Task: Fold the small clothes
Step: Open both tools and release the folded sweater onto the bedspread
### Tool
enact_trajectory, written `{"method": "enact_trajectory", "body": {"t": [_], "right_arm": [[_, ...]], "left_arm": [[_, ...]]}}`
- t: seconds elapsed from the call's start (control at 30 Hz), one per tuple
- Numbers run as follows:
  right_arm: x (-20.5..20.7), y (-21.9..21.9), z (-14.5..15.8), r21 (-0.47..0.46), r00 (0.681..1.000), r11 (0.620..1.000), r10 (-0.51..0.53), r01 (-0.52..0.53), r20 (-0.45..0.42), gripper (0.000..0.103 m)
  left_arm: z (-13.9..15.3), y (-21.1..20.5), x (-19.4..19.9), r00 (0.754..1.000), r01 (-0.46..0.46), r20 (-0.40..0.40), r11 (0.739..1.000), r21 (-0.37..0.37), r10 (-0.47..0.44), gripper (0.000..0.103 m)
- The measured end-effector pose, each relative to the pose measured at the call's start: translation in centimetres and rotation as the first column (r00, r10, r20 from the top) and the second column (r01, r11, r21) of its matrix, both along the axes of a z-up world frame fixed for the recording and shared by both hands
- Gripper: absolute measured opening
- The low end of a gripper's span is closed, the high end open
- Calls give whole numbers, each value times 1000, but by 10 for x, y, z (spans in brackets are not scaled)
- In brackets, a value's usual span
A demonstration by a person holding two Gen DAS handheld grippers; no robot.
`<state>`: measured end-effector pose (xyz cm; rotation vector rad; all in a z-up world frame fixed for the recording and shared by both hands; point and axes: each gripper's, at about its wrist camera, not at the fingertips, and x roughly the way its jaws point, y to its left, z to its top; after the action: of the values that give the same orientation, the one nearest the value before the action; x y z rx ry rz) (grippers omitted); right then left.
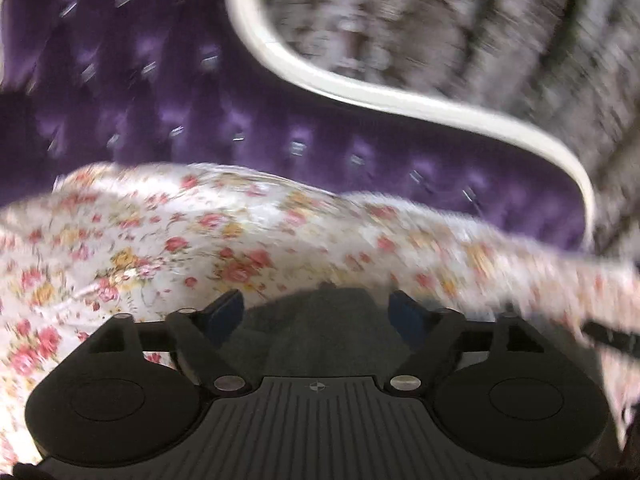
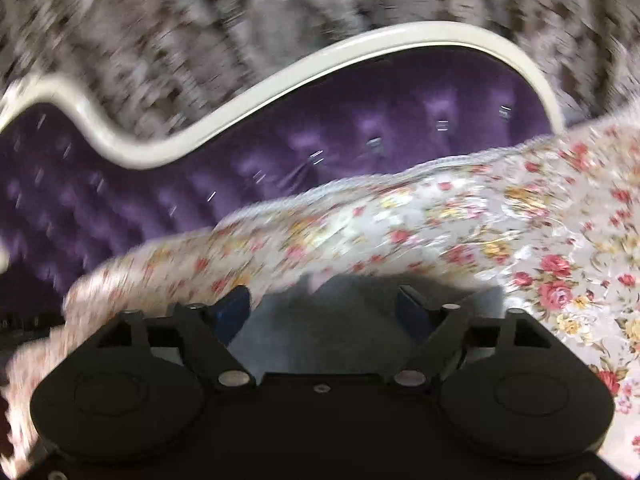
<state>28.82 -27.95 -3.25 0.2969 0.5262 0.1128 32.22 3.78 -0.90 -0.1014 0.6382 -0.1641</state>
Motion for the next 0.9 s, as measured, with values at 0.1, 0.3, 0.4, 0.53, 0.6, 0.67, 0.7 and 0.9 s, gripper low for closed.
{"method": "enact_trajectory", "body": {"t": [0.1,0.3,0.4,0.53,0.6,0.67,0.7,0.9], "right_arm": [[-11,33,-1,-128,996,988,85,-86,-13,85],[-8,82,-13,-303,983,935,178,-184,-48,85],[8,85,-24,-360,986,919,139,-161,-86,85],[22,66,-41,-306,994,949,51,-79,-97,96],[19,61,-44,-274,996,960,38,-60,-85,96],[19,62,-44,-281,996,958,38,-60,-83,96],[19,61,-43,-274,996,960,39,-60,-83,96],[-8,61,-23,-227,996,970,79,-85,-33,95]], "left_arm": [[-6,-30,-17,994,109,-24,985,134,-107,85],[-32,-56,-15,992,122,-61,959,257,-110,85],[-45,-39,4,994,25,-105,968,249,1,86],[-63,-10,15,992,-47,-109,988,144,63,103],[-66,-9,11,996,-46,-75,988,149,58,103],[-68,-10,7,997,-53,-49,987,150,61,103],[-69,-11,6,997,-55,-41,987,148,62,103],[-68,-14,6,997,-56,-40,986,157,63,103]]}}
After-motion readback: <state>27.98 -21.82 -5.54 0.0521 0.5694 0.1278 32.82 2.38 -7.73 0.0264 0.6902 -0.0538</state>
